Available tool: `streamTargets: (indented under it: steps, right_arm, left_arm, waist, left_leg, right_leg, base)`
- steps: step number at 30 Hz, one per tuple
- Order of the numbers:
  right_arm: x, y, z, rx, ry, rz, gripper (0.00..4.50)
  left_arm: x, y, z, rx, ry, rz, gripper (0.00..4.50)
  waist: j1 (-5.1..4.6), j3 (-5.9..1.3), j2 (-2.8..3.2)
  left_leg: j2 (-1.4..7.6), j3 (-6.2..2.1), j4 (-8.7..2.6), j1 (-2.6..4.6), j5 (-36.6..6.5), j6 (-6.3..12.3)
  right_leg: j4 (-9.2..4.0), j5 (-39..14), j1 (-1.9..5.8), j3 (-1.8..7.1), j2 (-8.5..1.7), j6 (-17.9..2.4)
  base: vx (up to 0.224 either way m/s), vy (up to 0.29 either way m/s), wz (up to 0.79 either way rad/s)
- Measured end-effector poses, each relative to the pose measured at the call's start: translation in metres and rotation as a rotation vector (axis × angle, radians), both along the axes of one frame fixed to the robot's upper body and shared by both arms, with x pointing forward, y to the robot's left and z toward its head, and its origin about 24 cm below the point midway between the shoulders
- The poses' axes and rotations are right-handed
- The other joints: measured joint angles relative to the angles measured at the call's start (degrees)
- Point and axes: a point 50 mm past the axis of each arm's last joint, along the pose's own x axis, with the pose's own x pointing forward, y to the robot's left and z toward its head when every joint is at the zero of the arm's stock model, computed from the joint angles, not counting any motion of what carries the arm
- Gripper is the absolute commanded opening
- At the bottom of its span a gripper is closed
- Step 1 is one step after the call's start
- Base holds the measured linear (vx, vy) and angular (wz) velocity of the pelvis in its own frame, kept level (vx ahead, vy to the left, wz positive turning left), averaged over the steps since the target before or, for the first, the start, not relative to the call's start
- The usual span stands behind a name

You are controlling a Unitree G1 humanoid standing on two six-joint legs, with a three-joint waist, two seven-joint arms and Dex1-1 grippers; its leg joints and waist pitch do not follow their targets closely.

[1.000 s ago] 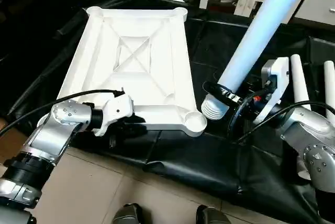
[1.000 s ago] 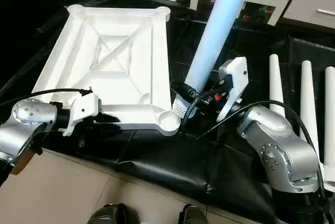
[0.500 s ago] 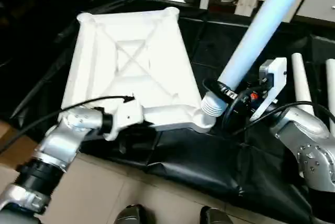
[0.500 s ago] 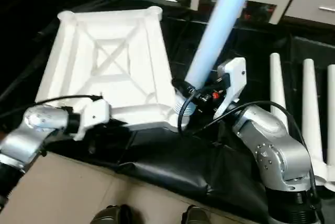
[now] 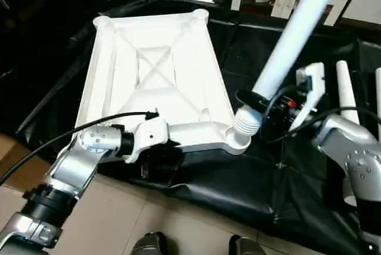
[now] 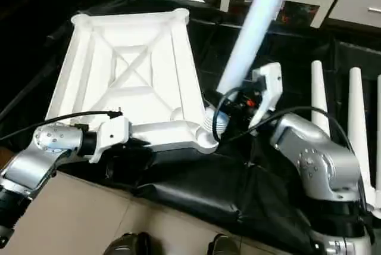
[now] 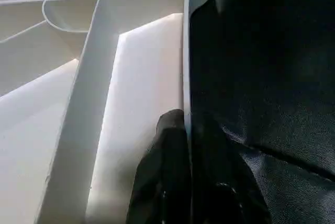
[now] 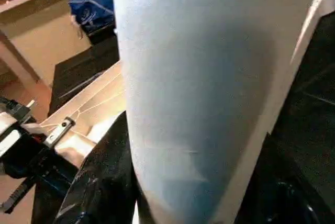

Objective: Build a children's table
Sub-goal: Insert table leg to table base

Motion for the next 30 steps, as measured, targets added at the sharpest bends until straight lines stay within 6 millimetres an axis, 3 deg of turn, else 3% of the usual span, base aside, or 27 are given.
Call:
streamTargets:
  steps: [13,30]
  right_arm:
    - [0.006,0.007,0.001,-0.013,0.06,0.028,1.91]
    - [0.013,0.0,0.004,0.11,0.262,0.012,1.91]
  left_arm:
    - [-0.001,-0.005,0.002,-0.005,-0.014,-0.006,0.0]
    - [-0.001,-0.008,0.003,-0.006,-0.021,-0.013,0.0]
  waist:
    - [0.17,0.08,-0.12]
    - [0.28,0.13,-0.22]
  left_leg:
    - [-0.05,1.05,-0.63,-0.14,0.28,0.42]
    - [-0.18,1.22,-0.81,-0.19,0.34,0.51]
  right_leg:
    - [-0.08,-0.05,-0.46,0.04,-0.52,0.07]
    - [-0.17,-0.13,-0.47,0.02,-0.79,0.21]
  base:
    - [0.0,0.0,0.0]
    - [0.0,0.0,0.0]
